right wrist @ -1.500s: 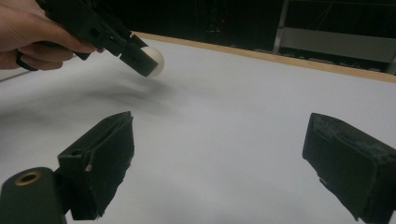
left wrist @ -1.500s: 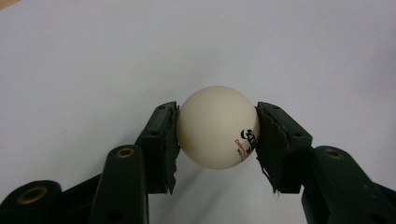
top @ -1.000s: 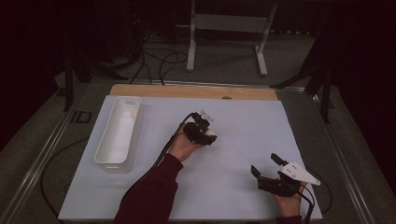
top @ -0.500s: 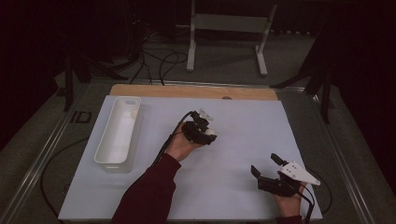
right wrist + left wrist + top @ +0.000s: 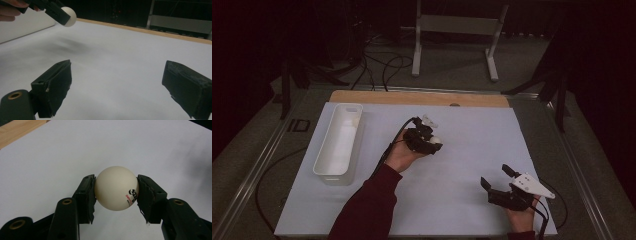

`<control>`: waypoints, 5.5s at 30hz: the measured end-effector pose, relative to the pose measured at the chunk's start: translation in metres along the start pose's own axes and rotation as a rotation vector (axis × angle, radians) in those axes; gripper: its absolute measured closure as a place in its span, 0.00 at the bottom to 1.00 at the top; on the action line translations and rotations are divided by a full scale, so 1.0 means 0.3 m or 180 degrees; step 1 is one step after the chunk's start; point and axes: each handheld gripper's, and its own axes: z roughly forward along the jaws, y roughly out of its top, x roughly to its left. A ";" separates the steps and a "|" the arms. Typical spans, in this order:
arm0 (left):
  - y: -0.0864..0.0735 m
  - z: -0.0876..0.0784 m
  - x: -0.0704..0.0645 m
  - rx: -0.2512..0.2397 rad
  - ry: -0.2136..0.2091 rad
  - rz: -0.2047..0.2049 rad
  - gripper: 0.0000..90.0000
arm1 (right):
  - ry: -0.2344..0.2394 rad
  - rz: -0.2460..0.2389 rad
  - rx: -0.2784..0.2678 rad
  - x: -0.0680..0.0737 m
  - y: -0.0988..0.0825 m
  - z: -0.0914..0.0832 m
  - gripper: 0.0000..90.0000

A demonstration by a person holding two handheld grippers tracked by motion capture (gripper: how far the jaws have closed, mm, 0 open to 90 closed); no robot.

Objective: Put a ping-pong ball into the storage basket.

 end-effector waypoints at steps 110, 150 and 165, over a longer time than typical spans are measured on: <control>-0.059 -0.240 0.064 -0.0068 0.0104 0.0139 0.57 | -0.0010 0.0003 0.0017 0.002 -0.001 0.002 0.10; -0.127 -0.285 0.094 -0.0057 0.0139 0.0067 0.57 | -0.0021 0.0006 0.0024 0.001 -0.002 0.002 0.10; -0.142 -0.320 0.109 -0.0087 0.0168 0.0071 0.57 | -0.0018 0.0015 0.0015 0.001 -0.002 0.000 0.10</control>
